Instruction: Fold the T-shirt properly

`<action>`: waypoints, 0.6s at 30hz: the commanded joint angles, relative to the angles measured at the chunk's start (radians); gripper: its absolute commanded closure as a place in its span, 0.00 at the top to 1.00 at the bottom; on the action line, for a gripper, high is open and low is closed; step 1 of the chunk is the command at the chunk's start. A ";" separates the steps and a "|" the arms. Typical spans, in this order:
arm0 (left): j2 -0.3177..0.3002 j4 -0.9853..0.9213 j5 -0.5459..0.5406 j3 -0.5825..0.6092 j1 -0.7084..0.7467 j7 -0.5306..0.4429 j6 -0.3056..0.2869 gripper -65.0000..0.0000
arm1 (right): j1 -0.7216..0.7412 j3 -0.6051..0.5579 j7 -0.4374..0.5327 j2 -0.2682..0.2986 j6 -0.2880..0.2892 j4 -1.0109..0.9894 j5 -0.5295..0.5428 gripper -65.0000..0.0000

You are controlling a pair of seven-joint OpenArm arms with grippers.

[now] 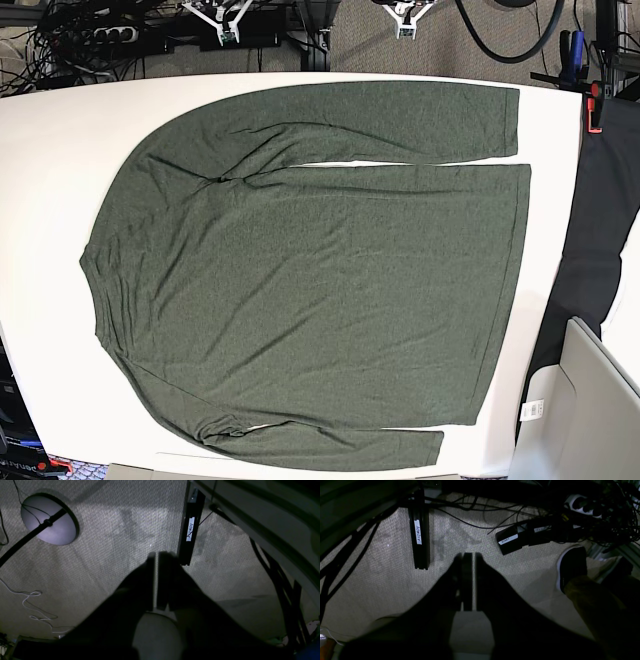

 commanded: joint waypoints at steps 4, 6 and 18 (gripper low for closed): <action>-0.002 0.001 0.002 -0.002 0.005 -0.007 -0.001 0.00 | -0.007 0.001 0.004 -0.001 0.003 0.003 0.002 0.00; -0.002 0.001 0.002 -0.002 0.005 -0.007 -0.001 0.00 | -0.007 0.001 0.004 -0.001 0.003 0.003 0.002 0.00; -0.002 0.001 0.002 -0.002 0.017 -0.009 -0.001 0.00 | -0.007 0.001 0.004 -0.001 0.003 0.003 0.002 0.00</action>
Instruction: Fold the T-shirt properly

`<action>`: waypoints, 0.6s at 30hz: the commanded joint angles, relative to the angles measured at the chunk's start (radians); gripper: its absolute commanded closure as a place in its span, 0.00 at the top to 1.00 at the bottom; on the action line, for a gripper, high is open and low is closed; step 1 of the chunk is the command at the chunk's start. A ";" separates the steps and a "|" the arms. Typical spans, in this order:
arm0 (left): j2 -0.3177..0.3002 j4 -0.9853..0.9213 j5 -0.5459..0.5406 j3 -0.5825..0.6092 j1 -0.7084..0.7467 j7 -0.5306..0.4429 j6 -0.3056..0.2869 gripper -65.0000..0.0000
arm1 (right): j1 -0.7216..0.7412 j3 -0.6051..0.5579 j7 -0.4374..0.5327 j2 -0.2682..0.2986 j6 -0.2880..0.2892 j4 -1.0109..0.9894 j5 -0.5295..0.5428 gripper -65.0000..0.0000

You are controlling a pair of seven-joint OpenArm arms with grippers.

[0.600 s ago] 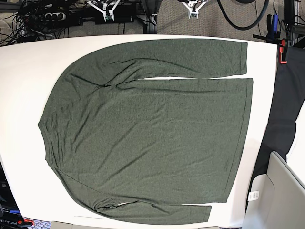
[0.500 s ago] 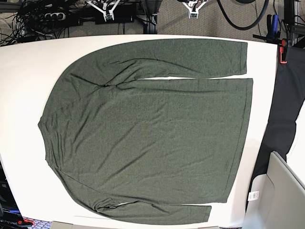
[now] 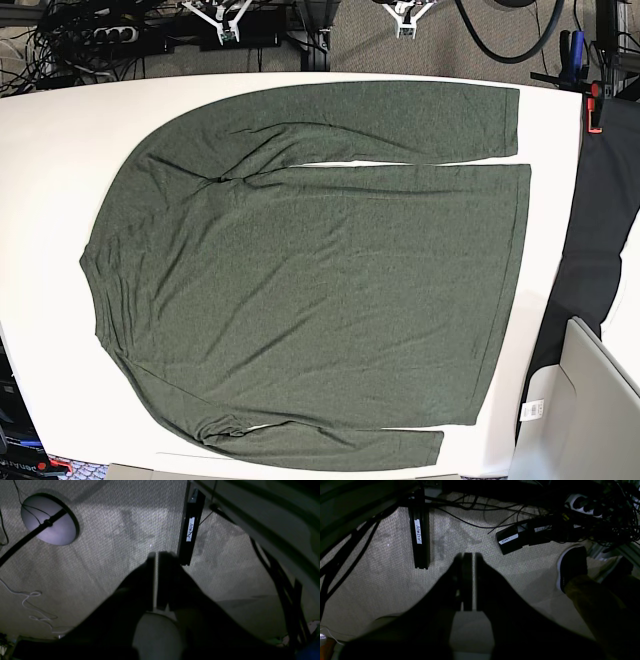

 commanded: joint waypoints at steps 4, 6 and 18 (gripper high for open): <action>-0.002 0.001 0.002 -0.002 0.008 -0.007 -0.001 0.00 | -0.006 0.001 0.001 -0.001 0.003 0.003 0.002 0.00; -0.002 0.001 0.002 -0.002 0.008 -0.007 -0.001 0.00 | -0.006 0.001 0.003 -0.001 0.003 0.003 0.002 0.00; -0.003 0.001 0.002 -0.001 0.031 -0.040 -0.001 0.00 | -0.030 0.001 0.006 0.025 0.003 0.008 0.002 0.00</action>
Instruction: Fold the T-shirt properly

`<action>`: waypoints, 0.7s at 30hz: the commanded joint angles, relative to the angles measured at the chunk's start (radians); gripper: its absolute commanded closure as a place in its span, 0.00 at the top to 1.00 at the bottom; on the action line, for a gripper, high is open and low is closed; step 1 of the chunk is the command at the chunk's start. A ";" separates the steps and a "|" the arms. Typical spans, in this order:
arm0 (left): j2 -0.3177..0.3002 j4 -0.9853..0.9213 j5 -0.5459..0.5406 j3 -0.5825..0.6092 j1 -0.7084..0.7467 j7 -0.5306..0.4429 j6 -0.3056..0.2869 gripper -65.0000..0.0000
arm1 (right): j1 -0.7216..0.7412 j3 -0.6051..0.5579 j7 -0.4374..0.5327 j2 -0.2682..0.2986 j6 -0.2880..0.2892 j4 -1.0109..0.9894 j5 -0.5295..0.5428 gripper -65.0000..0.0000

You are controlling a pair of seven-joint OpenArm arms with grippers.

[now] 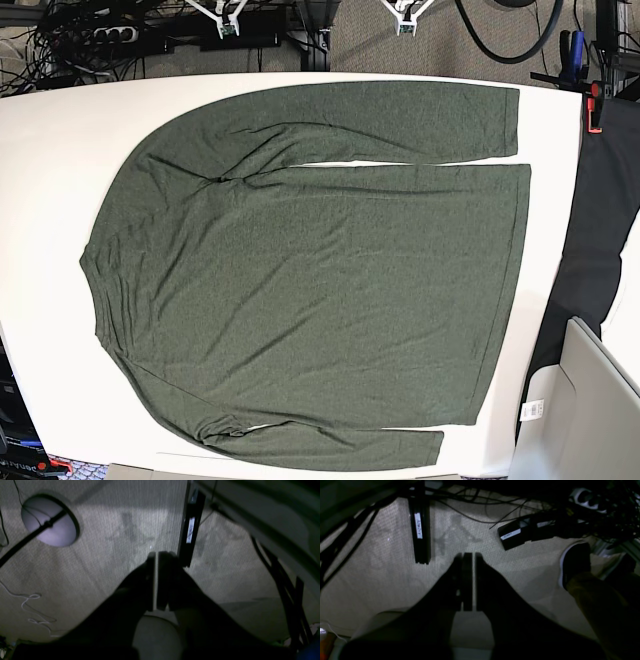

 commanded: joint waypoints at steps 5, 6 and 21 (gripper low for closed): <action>-0.026 0.021 0.002 -0.001 0.039 -0.006 -0.001 0.00 | -0.017 -0.002 0.007 0.037 -0.004 0.006 0.001 0.00; -0.027 0.039 0.002 -0.001 0.046 -0.006 -0.001 0.00 | -0.020 -0.004 0.007 0.041 -0.004 0.006 -0.002 0.00; -0.095 0.304 0.002 -0.001 0.265 -0.006 -0.001 0.00 | -0.256 -0.004 0.005 0.108 -0.004 0.311 -0.002 0.00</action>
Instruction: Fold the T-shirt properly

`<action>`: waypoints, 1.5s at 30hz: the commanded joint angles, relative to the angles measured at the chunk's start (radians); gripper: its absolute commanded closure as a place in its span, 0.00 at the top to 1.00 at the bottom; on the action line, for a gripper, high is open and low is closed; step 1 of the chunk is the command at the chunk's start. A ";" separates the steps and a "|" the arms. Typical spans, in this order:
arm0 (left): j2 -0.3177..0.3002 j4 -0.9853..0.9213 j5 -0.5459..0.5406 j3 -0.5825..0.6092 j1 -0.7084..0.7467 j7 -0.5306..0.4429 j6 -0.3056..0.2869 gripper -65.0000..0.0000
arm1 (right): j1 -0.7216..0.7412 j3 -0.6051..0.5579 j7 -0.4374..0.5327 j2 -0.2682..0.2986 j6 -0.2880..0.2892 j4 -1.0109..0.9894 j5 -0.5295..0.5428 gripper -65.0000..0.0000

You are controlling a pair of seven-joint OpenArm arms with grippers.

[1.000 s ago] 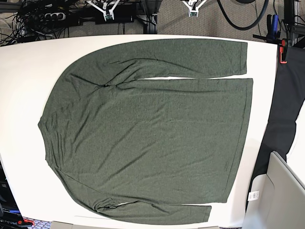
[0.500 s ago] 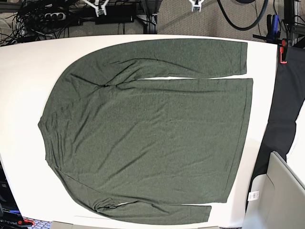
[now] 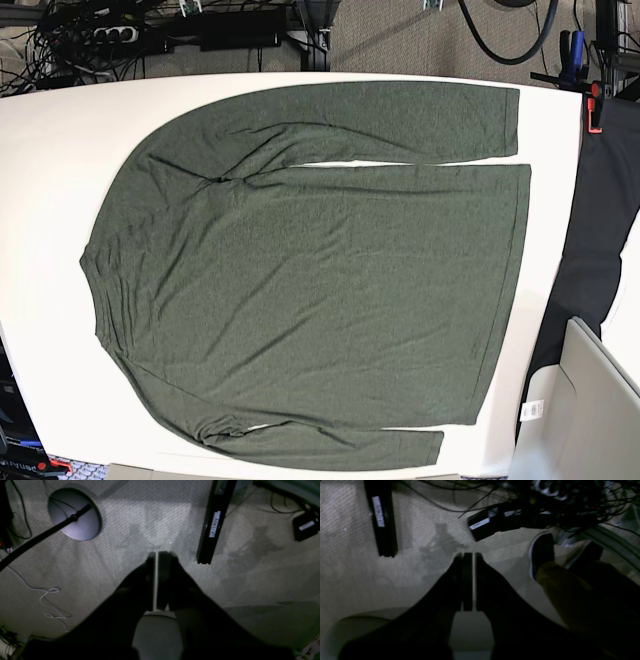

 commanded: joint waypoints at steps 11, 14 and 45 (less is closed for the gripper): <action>-0.022 0.292 0.001 -0.002 0.181 -0.006 0.003 0.00 | -0.224 0.007 0.008 0.069 0.000 0.393 0.003 0.00; -0.024 0.413 0.001 -0.004 0.243 0.000 0.003 0.00 | -0.273 0.007 0.008 0.089 0.000 0.482 0.003 0.00; -0.022 1.377 -0.260 -0.215 0.602 0.203 0.005 0.00 | -0.637 0.169 0.002 0.124 -0.002 1.295 -0.002 0.00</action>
